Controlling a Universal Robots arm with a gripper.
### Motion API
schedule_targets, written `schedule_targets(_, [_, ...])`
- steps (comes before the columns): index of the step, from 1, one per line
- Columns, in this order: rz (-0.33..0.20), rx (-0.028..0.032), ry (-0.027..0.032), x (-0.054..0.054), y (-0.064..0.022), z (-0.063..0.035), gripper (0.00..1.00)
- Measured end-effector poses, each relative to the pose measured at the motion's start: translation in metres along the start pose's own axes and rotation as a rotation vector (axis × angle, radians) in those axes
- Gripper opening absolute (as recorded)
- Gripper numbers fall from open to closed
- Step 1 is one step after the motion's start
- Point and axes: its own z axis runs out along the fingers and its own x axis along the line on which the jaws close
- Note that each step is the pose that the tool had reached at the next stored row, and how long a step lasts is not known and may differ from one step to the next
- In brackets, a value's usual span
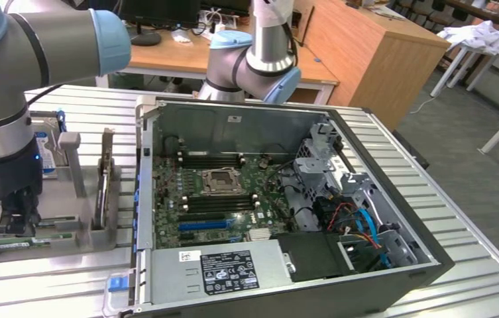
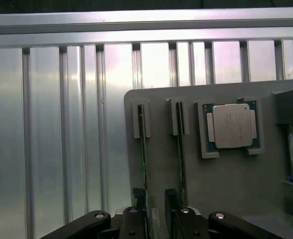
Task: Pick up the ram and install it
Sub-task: 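Pick up the ram and move it above insertion slot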
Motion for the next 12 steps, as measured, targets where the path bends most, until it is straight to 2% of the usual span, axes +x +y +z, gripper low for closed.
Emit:
schedule_targets(6, [-0.043,-0.0009,0.0018,0.0001,-0.0001,0.0002,0.3])
schedule_targets(12, [-0.044,-0.0009,0.0019,0.0001,-0.0002,0.0039,0.3])
